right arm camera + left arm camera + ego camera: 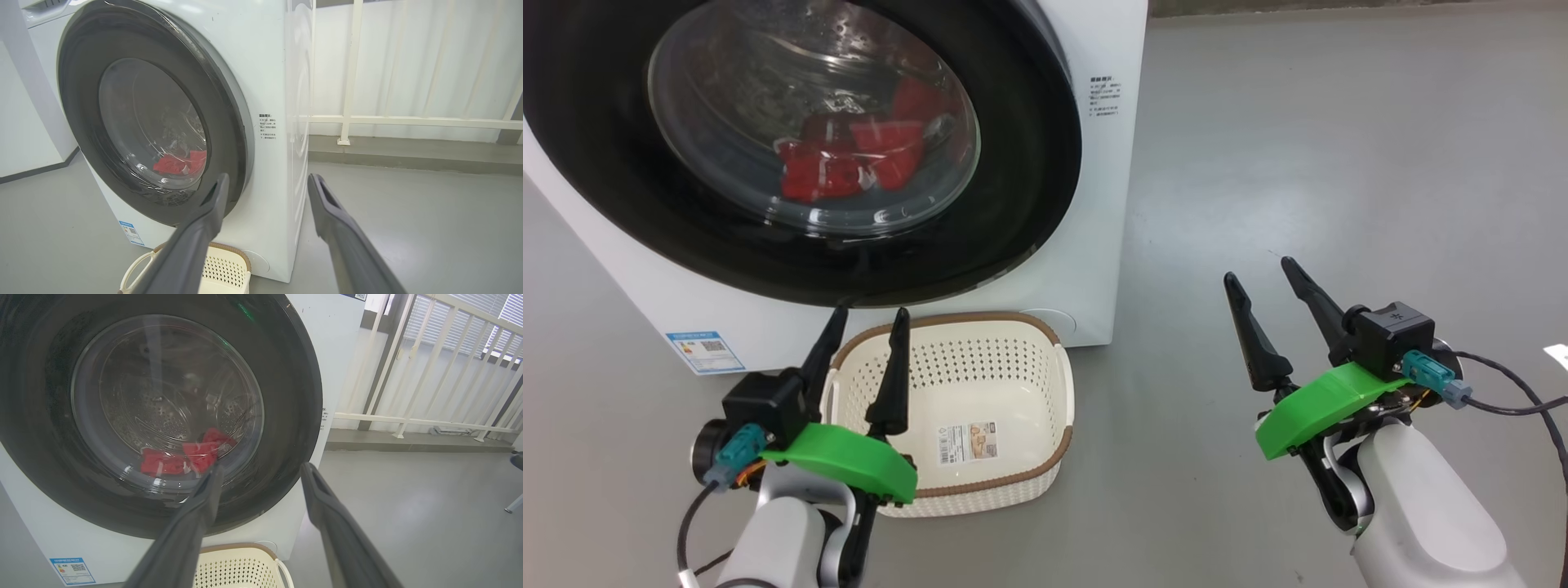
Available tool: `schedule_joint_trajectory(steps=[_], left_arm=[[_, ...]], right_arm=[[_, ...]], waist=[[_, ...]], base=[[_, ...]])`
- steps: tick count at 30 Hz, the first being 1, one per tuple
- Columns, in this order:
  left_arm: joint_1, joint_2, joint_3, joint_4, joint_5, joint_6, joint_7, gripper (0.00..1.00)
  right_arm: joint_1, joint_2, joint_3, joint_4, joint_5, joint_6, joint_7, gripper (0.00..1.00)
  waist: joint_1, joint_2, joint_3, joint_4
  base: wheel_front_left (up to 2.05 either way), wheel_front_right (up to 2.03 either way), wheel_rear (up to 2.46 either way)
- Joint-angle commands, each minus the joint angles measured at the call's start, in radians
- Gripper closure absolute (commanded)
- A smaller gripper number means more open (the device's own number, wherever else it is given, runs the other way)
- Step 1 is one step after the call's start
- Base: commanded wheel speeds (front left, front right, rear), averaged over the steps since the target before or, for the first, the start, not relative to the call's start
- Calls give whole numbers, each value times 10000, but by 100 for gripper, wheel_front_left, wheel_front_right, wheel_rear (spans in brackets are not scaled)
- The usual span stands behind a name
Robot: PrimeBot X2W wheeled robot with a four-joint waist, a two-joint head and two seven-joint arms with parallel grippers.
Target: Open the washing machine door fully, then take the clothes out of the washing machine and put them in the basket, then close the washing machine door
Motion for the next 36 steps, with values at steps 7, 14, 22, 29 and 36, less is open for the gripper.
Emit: schedule_joint_trajectory(steps=[7,14,22,29,36], left_arm=[[-384,152,279,-94,54,22,-122,0],[-348,152,251,-102,-95,26,-122,0],[-454,152,152,-218,-174,32,-122,0],[-570,152,172,-541,-200,0,-122,0],[-669,152,51,-1065,-277,28,-122,0]], right_arm=[[-355,28,286,-127,-20,6,-134,0],[-370,28,275,-113,-20,6,-134,0],[-470,28,154,-339,-87,6,-134,100],[-782,28,355,-576,2050,6,-134,100],[-1419,28,628,-766,4981,6,-134,100]], waist=[[0,0,-32,-53],[0,0,-10,-53],[0,0,346,54],[0,0,829,215],[0,0,1376,432]], base=[[0,0,0],[0,0,0],[0,0,0],[0,0,0],[0,0,0]])
